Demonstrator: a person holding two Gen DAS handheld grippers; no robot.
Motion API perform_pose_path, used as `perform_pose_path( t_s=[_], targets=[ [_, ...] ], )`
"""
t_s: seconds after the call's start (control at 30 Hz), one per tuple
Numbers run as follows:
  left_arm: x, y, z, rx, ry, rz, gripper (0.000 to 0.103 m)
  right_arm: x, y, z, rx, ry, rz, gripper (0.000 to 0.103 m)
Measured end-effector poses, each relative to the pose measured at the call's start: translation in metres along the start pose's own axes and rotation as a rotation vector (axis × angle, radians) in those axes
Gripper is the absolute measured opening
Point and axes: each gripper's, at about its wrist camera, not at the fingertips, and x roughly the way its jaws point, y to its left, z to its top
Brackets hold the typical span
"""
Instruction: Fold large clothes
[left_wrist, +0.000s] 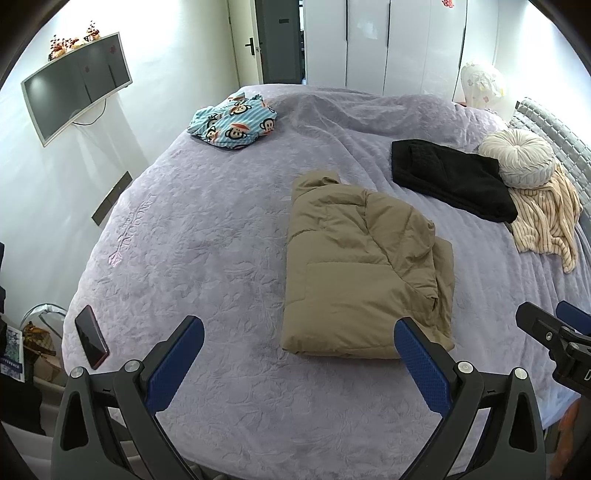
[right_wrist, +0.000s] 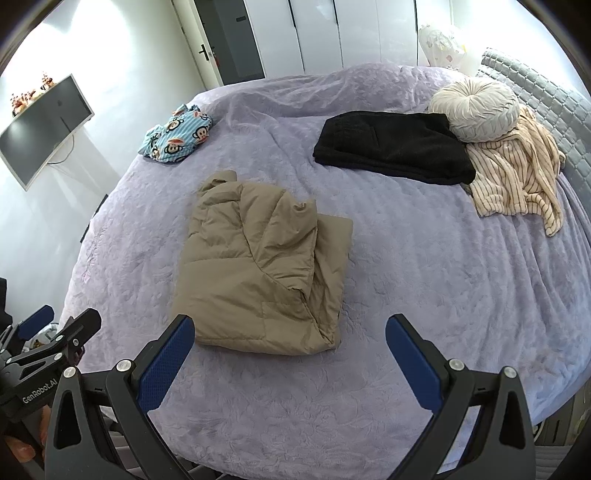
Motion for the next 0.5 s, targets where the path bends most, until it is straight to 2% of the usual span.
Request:
perform_pose_path(
  t_s=[0.5],
  targets=[
    [0.0004,0.0003,0.0003,0.000,0.000,0.000,0.103,-0.0001,0.0018,0.0001,0.003,0.001,0.003,0.103]
  ],
)
